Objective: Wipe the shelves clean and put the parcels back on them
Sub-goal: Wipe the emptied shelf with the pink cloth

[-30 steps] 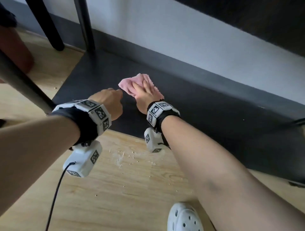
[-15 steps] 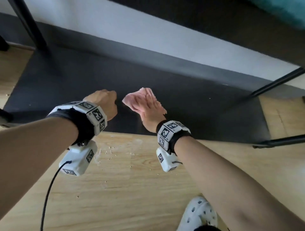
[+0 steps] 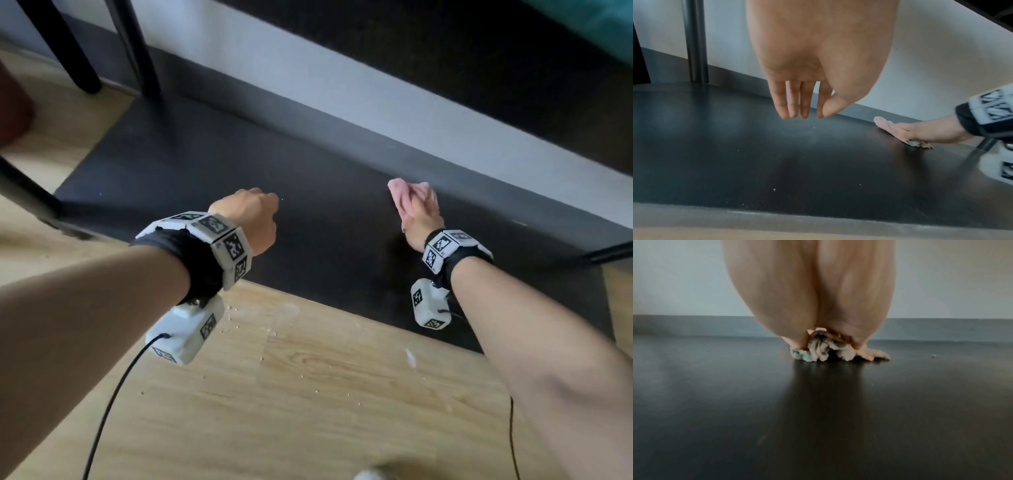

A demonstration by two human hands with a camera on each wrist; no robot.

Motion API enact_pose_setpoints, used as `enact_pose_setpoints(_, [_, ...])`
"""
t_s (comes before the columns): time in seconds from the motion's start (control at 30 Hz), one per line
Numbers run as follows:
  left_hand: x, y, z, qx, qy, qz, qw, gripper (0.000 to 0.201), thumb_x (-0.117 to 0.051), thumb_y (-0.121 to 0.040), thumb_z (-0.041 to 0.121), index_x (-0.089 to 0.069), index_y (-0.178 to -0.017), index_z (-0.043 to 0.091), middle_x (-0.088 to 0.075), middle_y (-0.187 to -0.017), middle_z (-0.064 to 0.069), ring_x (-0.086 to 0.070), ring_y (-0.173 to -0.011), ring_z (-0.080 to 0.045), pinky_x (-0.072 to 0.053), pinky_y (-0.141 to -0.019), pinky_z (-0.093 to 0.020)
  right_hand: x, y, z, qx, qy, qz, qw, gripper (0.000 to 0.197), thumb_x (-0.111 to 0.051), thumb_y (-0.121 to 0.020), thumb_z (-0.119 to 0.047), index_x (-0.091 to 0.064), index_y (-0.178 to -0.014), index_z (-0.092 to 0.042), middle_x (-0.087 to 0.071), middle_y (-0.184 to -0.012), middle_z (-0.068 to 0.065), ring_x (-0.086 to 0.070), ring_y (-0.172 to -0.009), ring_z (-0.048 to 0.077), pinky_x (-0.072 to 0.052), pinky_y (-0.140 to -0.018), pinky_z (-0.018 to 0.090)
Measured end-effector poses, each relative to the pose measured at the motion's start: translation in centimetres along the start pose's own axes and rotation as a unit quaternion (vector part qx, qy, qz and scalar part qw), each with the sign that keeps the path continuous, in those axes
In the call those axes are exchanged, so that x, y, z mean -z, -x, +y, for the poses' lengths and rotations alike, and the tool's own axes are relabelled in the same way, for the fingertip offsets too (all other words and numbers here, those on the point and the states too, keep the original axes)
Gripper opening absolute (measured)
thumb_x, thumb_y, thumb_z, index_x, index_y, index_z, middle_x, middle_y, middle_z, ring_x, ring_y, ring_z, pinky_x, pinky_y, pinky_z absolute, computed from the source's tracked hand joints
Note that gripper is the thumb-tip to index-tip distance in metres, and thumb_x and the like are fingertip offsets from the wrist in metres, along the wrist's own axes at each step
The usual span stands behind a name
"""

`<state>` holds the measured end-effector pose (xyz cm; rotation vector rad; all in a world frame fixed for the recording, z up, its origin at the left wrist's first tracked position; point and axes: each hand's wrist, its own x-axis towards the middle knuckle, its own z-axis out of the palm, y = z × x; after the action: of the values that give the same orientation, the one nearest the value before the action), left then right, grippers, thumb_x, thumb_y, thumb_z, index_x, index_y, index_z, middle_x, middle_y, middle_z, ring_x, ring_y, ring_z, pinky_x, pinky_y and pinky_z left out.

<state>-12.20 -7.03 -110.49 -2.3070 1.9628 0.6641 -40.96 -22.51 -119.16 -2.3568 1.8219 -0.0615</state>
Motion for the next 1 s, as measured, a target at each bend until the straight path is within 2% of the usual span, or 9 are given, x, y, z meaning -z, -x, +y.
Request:
enact_pose_setpoints(0.13, [-1.7,0.3,2.1,0.010,0.021,0.001,1.000,0.031,-0.039,-0.094,0.019,-0.053,-0.122,0.018,-0.053,-0.124,-0.007,-0.053,-0.109,-0.031,-0.048,-0.087,-0.041,-0.5,3.3,-4.6,0.069,0.005,0.025,0.997,0.054,-0.042,-0.074,-0.008,-0.044,-0.120,-0.037,-0.036,-0.119,-0.004,-0.035,-0.119,0.017,-0.041,-0.082,0.032])
enact_pose_setpoints(0.2, [-2.6,0.6,3.5,0.011,0.033,0.003,0.999,0.033,-0.038,-0.094,0.018,-0.052,-0.124,0.021,-0.053,-0.125,-0.006,-0.053,-0.110,-0.029,-0.047,-0.086,-0.039,-1.2,2.4,-7.7,0.100,0.010,-0.012,0.995,0.066,-0.041,-0.068,-0.013,-0.037,-0.129,-0.036,-0.031,-0.131,-0.002,-0.031,-0.130,0.019,-0.046,-0.090,0.045])
enact_pose_setpoints(0.27, [-3.1,0.7,4.5,0.011,0.029,0.008,0.999,0.035,-0.038,-0.094,0.017,-0.051,-0.126,0.023,-0.052,-0.126,-0.004,-0.053,-0.112,-0.027,-0.047,-0.086,-0.038,-1.6,1.0,-9.0,0.079,-0.008,-0.061,0.995,0.073,-0.044,-0.071,-0.015,-0.029,-0.139,-0.036,-0.020,-0.147,-0.001,-0.021,-0.141,0.023,-0.037,-0.104,0.052])
enact_pose_setpoints(0.37, [-3.0,0.8,4.5,0.034,-0.012,0.003,0.999,0.032,-0.041,-0.093,0.016,-0.054,-0.122,0.019,-0.053,-0.123,-0.003,-0.052,-0.111,-0.026,-0.047,-0.086,-0.039,-1.5,-0.5,-10.3,0.056,-0.030,-0.099,0.993,0.071,-0.048,-0.079,-0.014,-0.026,-0.142,-0.039,-0.010,-0.155,-0.001,-0.010,-0.146,0.024,-0.023,-0.115,0.049])
enact_pose_setpoints(0.5, [-2.4,0.9,3.5,0.074,-0.081,-0.001,0.994,0.031,-0.046,-0.087,0.011,-0.061,-0.113,0.017,-0.057,-0.119,-0.003,-0.055,-0.106,-0.026,-0.047,-0.079,-0.036,-0.4,-0.5,-13.8,0.036,-0.054,-0.134,0.989,0.062,-0.039,-0.087,-0.023,-0.023,-0.145,-0.039,-0.009,-0.157,-0.002,-0.008,-0.145,0.028,-0.020,-0.114,0.055])
enact_pose_setpoints(0.6, [-1.4,1.5,1.8,0.113,-0.098,0.010,0.989,0.028,-0.051,-0.085,0.015,-0.062,-0.111,0.017,-0.062,-0.112,-0.005,-0.059,-0.100,-0.027,-0.045,-0.073,-0.033,-0.5,3.0,-19.2,0.170,-0.043,-0.156,0.972,0.060,-0.040,-0.094,-0.022,-0.021,-0.149,-0.036,-0.010,-0.158,0.000,-0.007,-0.146,0.024,-0.013,-0.118,0.048])
enact_pose_setpoints(0.7, [-0.1,1.9,0.8,0.129,-0.108,0.044,0.985,0.020,-0.054,-0.086,0.017,-0.064,-0.103,0.013,-0.065,-0.102,-0.008,-0.061,-0.090,-0.028,-0.042,-0.067,-0.031,-1.9,7.6,-23.2,0.278,-0.019,-0.145,0.949,0.065,-0.041,-0.097,-0.023,-0.007,-0.153,-0.024,0.009,-0.161,0.002,0.010,-0.148,0.021,0.003,-0.120,0.037])
enact_pose_setpoints(0.83, [1.2,1.3,2.1,0.117,-0.115,0.051,0.985,0.022,-0.054,-0.083,0.012,-0.066,-0.102,0.011,-0.064,-0.103,-0.011,-0.057,-0.084,-0.029,-0.043,-0.068,-0.032,-2.6,9.3,-19.5,0.299,-0.135,-0.230,0.916,0.057,-0.042,-0.096,-0.006,-0.032,-0.148,-0.028,-0.002,-0.162,-0.001,0.002,-0.148,0.021,-0.002,-0.121,0.035])
enact_pose_setpoints(1.0, [0.5,0.7,7.8,0.050,-0.079,0.045,0.995,0.025,-0.055,-0.083,0.012,-0.064,-0.106,0.014,-0.061,-0.112,-0.011,-0.059,-0.100,-0.032,-0.046,-0.077,-0.036,-1.5,4.3,-6.5,0.125,-0.062,-0.116,0.983,0.062,-0.046,-0.092,-0.018,-0.028,-0.147,-0.037,-0.014,-0.159,0.000,-0.018,-0.145,0.028,-0.020,-0.117,0.044])
